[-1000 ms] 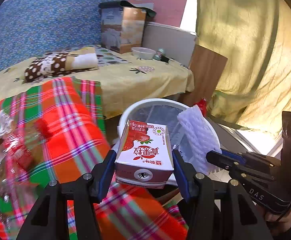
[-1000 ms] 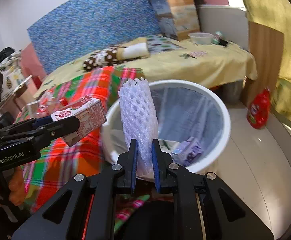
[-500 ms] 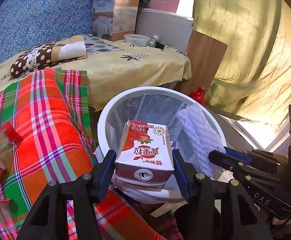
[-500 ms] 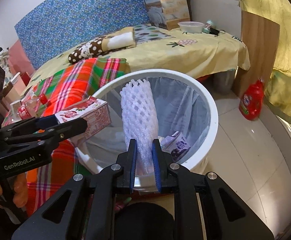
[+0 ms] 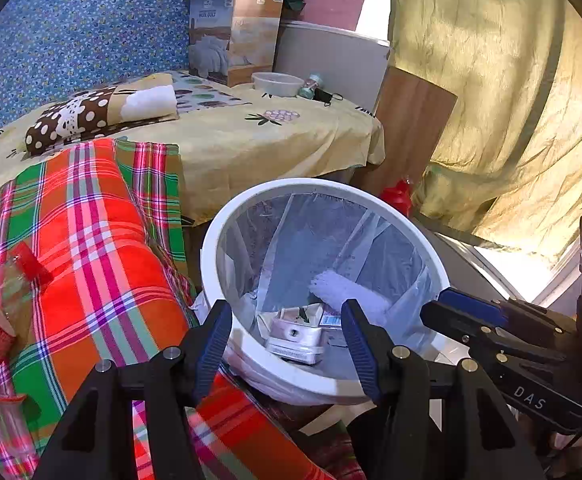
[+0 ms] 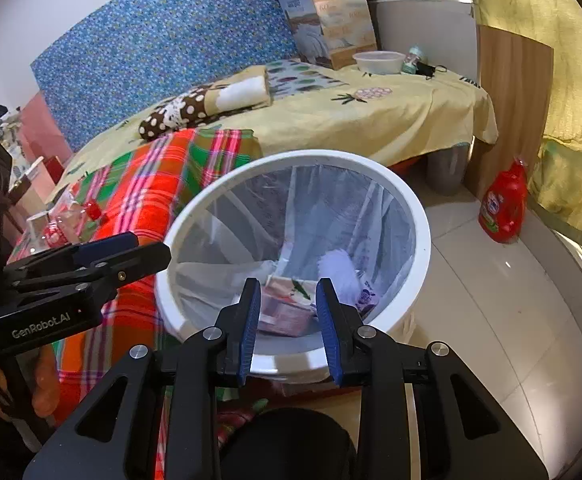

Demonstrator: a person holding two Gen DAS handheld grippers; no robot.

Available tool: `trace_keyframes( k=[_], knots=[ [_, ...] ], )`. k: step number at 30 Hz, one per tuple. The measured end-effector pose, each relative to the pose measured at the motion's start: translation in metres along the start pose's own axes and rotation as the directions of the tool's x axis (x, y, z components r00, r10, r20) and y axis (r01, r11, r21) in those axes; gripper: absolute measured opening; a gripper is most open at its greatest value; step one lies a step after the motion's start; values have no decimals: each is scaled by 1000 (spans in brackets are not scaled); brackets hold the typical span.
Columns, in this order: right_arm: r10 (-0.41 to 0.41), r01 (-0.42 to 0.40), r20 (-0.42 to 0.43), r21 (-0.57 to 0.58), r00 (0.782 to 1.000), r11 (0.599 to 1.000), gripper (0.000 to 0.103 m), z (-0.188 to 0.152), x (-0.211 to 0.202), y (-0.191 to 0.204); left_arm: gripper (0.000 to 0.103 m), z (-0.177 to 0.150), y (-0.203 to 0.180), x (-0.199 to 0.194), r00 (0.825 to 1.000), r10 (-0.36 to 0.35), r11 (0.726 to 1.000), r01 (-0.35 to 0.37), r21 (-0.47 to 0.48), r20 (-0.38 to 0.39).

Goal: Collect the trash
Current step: 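Carry the milk carton and foam sleeve over the bin and release both, then return both tools over the bed toward the clear plastic cups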

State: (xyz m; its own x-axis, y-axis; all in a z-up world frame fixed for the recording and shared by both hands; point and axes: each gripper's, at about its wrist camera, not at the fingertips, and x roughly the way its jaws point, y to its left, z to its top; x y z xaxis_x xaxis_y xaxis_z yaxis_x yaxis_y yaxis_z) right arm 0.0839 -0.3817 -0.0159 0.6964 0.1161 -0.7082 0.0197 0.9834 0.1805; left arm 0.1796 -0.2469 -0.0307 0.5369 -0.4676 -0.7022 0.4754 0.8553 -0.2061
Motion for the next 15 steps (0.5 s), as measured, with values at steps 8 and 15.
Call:
trace_keyframes(
  k=[8, 15],
  knots=[
    [38, -38, 32, -24, 999, 999, 31, -1, -12, 19, 57, -10, 5, -32, 998, 40, 999, -40, -13, 41],
    [84, -80, 51, -71, 995, 994, 31, -5, -19, 42, 56, -21, 17, -62, 994, 75, 997, -72, -36, 74]
  ],
)
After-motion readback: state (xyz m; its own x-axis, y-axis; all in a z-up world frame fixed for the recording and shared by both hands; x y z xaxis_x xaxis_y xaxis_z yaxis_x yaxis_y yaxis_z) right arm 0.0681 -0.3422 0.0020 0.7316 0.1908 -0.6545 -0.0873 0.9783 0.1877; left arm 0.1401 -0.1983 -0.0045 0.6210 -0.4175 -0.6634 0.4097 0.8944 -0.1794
